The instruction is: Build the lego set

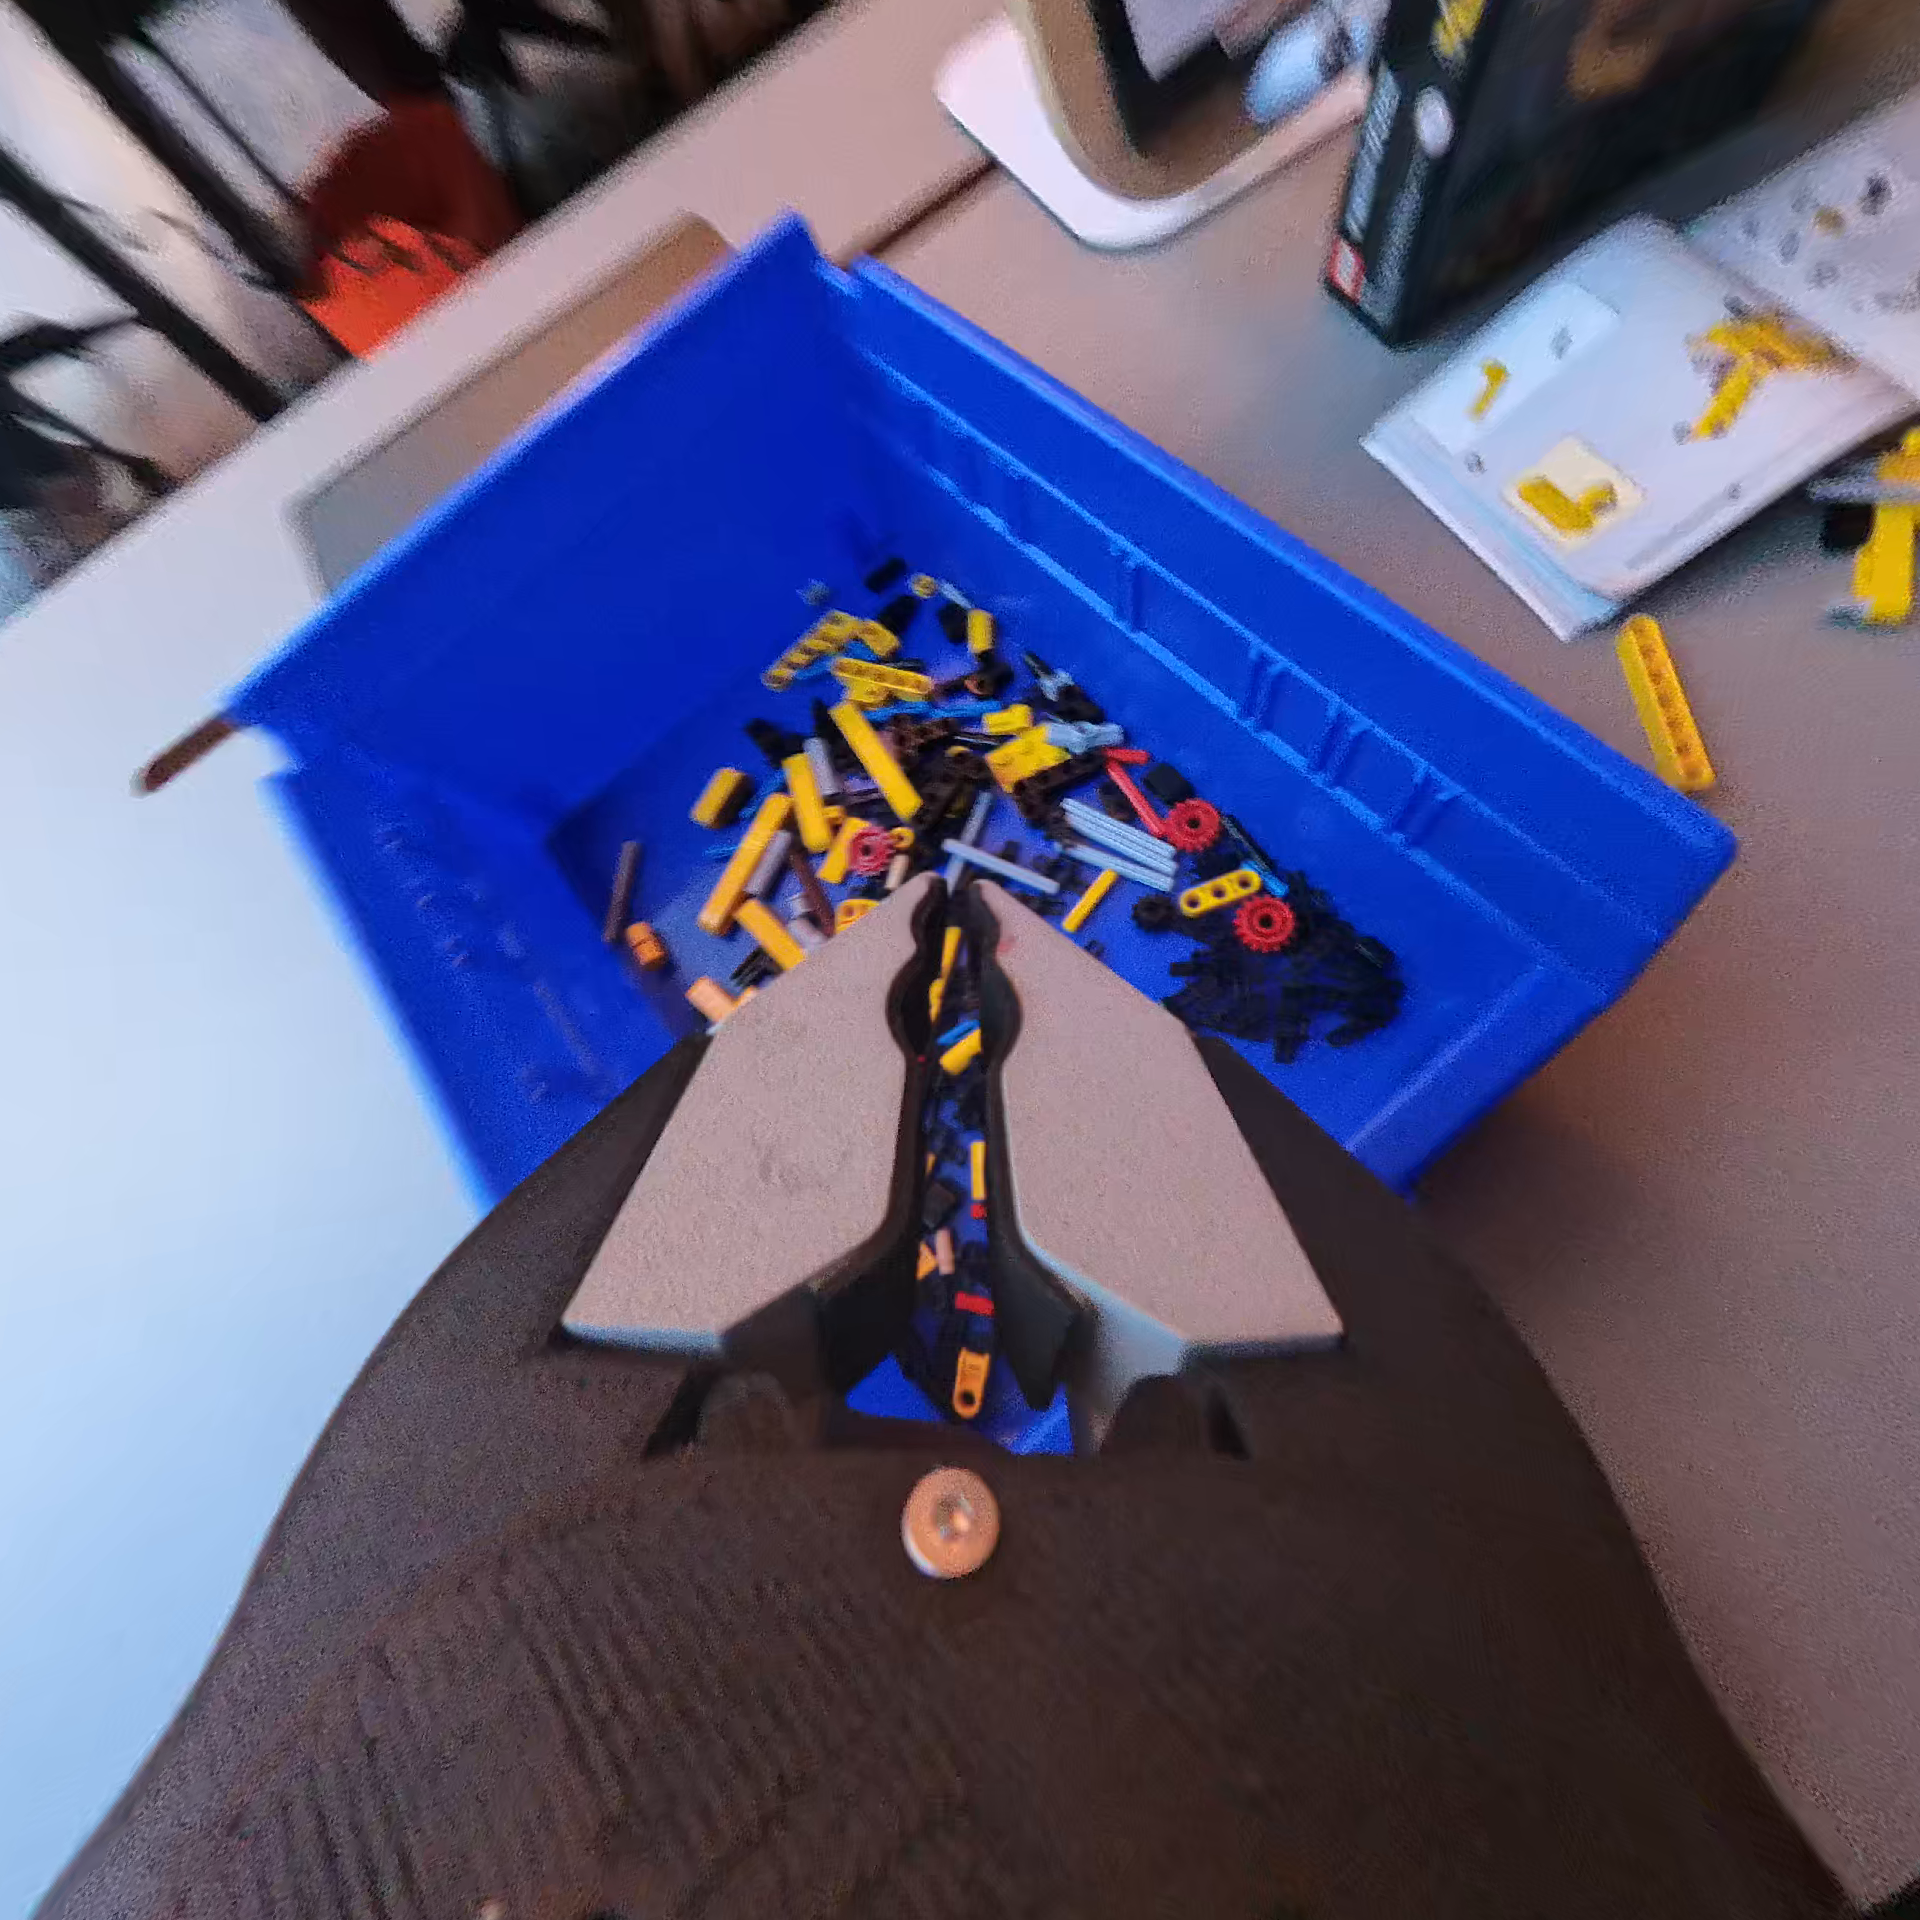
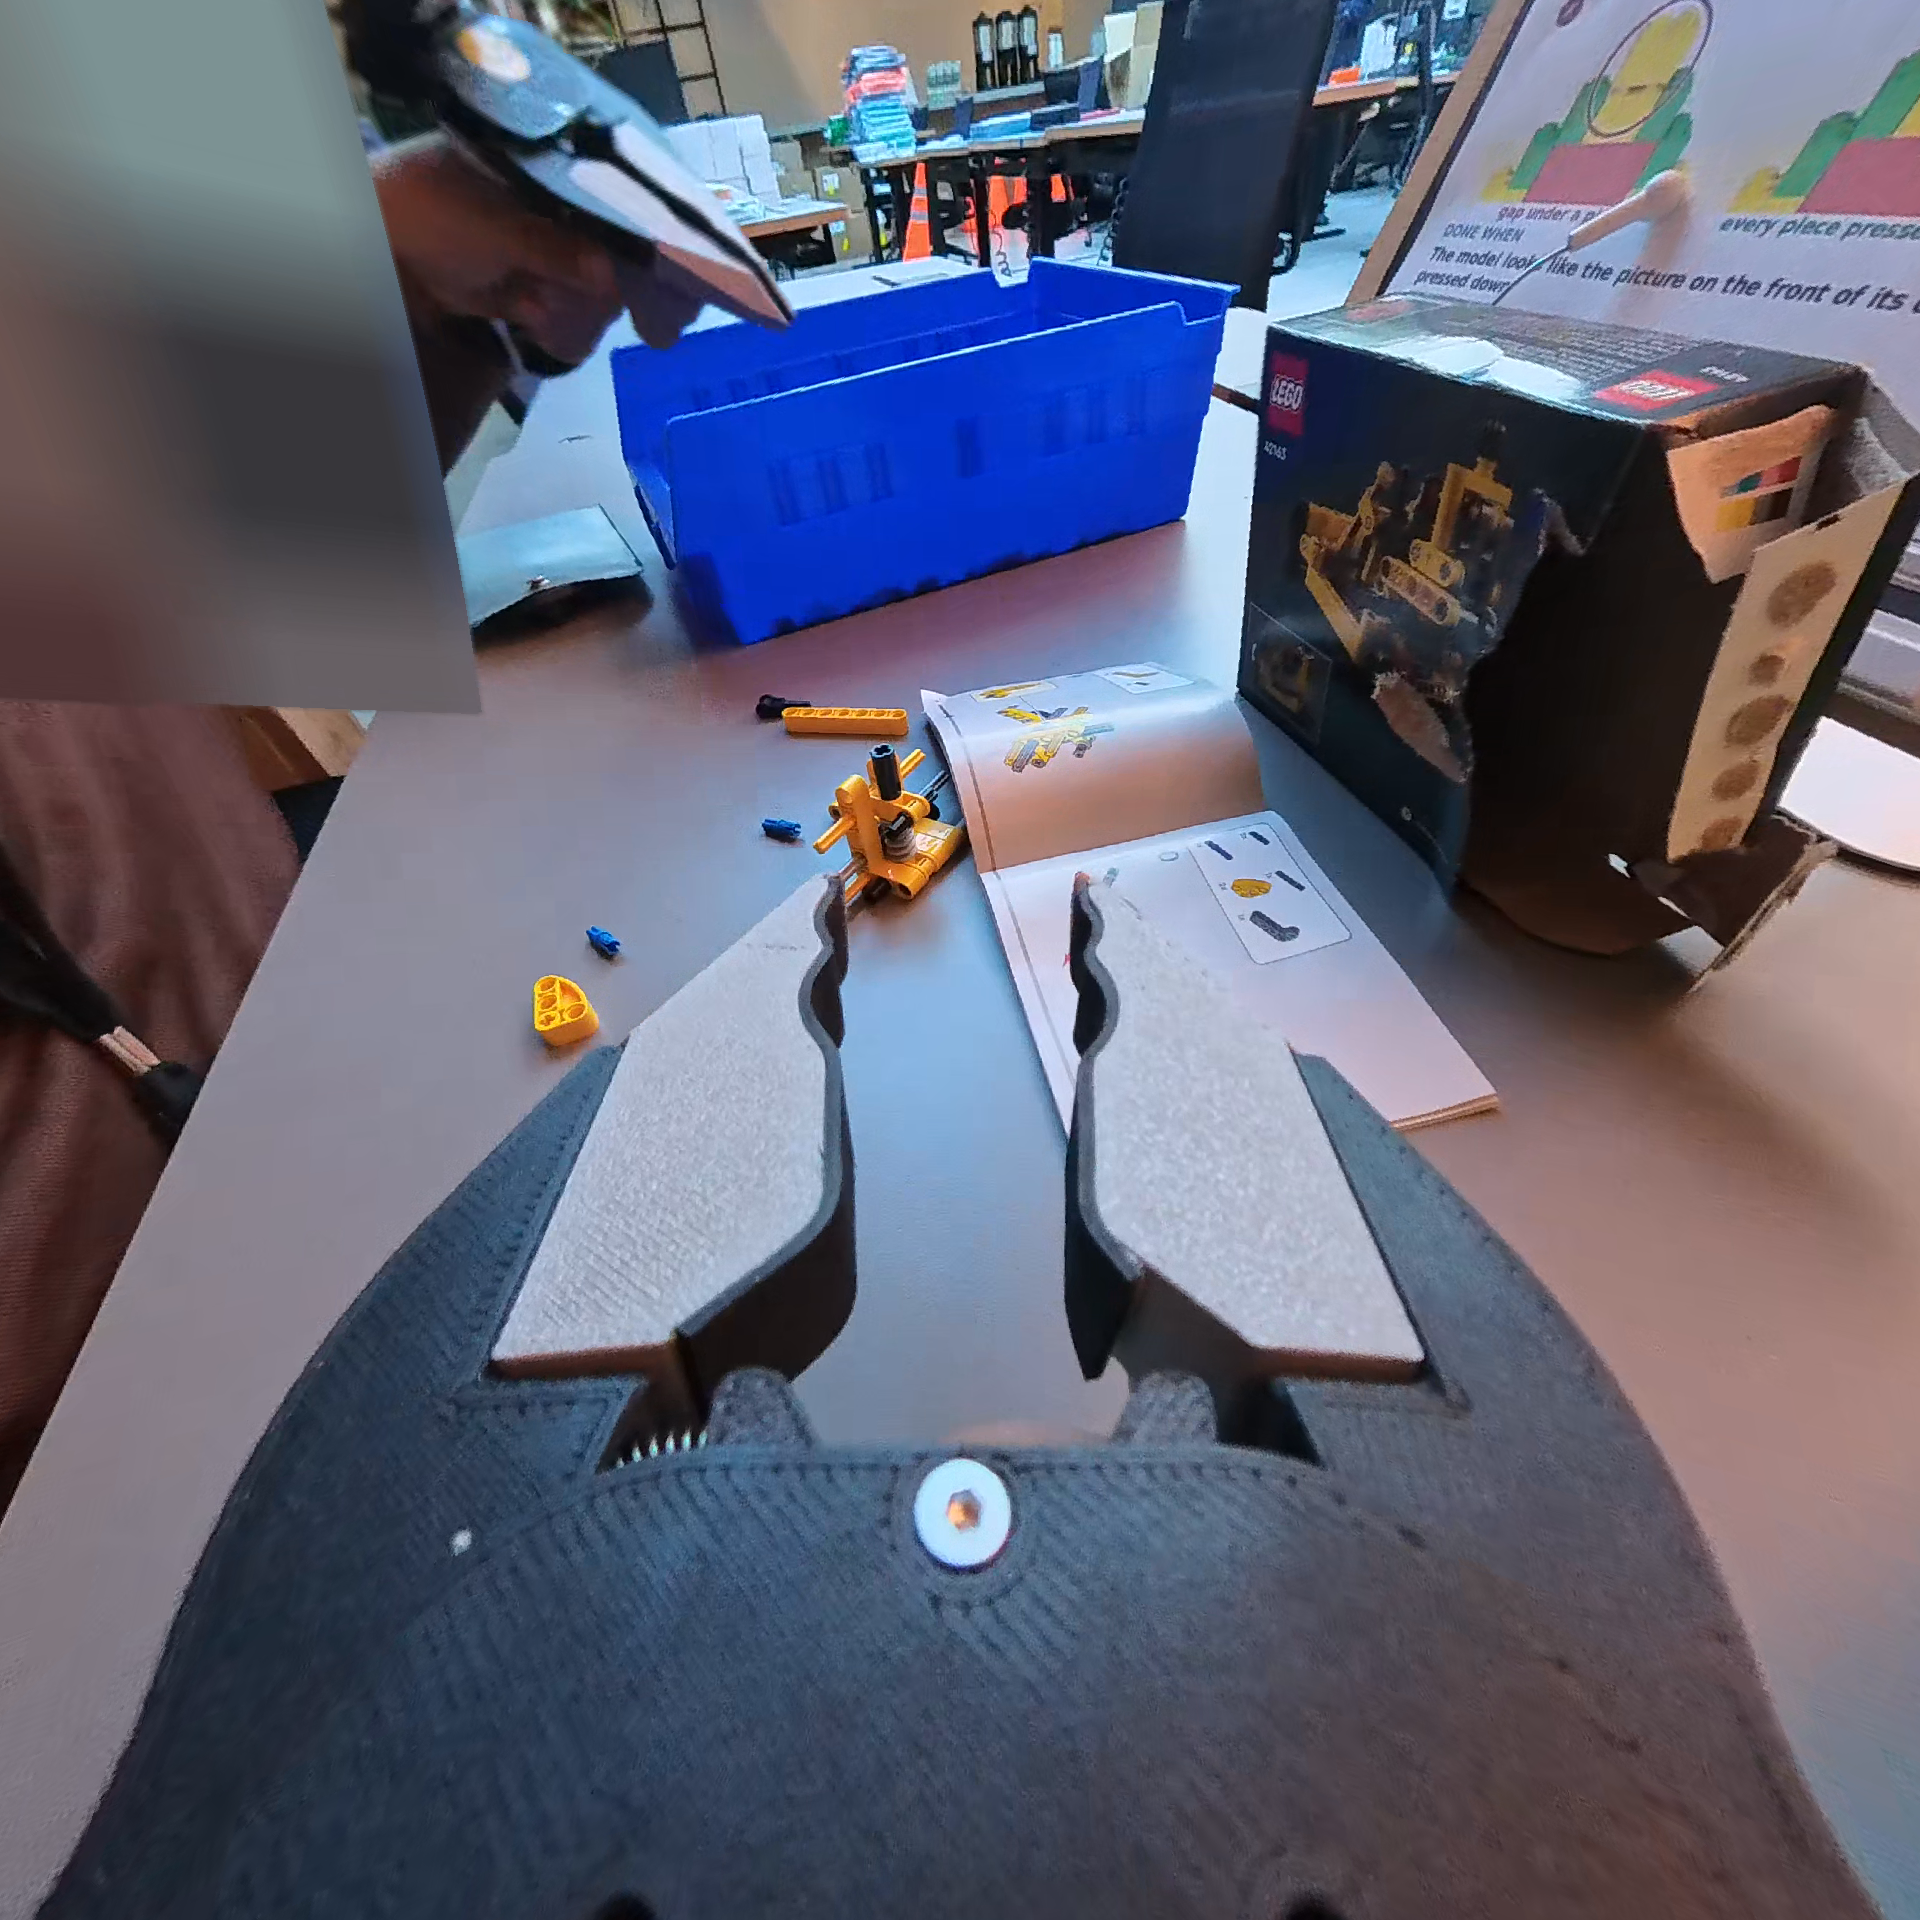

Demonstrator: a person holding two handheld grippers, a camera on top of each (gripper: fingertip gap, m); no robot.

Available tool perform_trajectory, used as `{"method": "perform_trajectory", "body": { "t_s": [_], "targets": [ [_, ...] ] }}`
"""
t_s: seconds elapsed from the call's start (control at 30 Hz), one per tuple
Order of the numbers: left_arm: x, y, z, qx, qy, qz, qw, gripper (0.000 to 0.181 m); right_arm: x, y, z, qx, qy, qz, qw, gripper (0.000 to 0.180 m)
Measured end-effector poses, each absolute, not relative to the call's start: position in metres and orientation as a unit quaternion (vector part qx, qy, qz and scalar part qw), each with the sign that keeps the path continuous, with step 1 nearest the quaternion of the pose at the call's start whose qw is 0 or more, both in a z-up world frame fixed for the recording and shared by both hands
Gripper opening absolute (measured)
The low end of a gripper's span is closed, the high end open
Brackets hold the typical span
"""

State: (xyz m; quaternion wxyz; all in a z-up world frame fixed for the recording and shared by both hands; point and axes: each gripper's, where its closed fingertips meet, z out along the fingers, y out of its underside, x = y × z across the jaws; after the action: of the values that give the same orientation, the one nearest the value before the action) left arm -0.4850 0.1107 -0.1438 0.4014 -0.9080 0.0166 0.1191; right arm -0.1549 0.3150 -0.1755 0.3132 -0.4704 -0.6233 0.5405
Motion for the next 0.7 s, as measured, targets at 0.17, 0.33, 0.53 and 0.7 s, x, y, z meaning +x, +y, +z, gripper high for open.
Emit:
{"method": "perform_trajectory", "body": {
  "t_s": [0.17, 0.33, 0.53, 0.7],
  "targets": [
    [-0.524, 0.143, -0.188, -0.958, 0.073, 0.158, 0.227, 0.023, -0.154, 0.313, -0.175, -0.463, -0.63, 0.534, 0.322, 0.038],
    [-0.538, 0.14, -0.216, -0.983, 0.079, 0.1, 0.131, 0.027, -0.153, 0.31, -0.175, -0.455, -0.634, 0.533, 0.325, 0.035],
    [-0.544, 0.127, -0.235, -0.99, 0.073, 0.079, 0.087, 0.03, -0.152, 0.308, -0.175, -0.451, -0.638, 0.536, 0.321, 0.033],
    [-0.545, 0.131, -0.238, -0.991, 0.087, 0.072, 0.075, 0.029, -0.152, 0.306, -0.176, -0.45, -0.641, 0.532, 0.321, 0.032]
  ]
}}
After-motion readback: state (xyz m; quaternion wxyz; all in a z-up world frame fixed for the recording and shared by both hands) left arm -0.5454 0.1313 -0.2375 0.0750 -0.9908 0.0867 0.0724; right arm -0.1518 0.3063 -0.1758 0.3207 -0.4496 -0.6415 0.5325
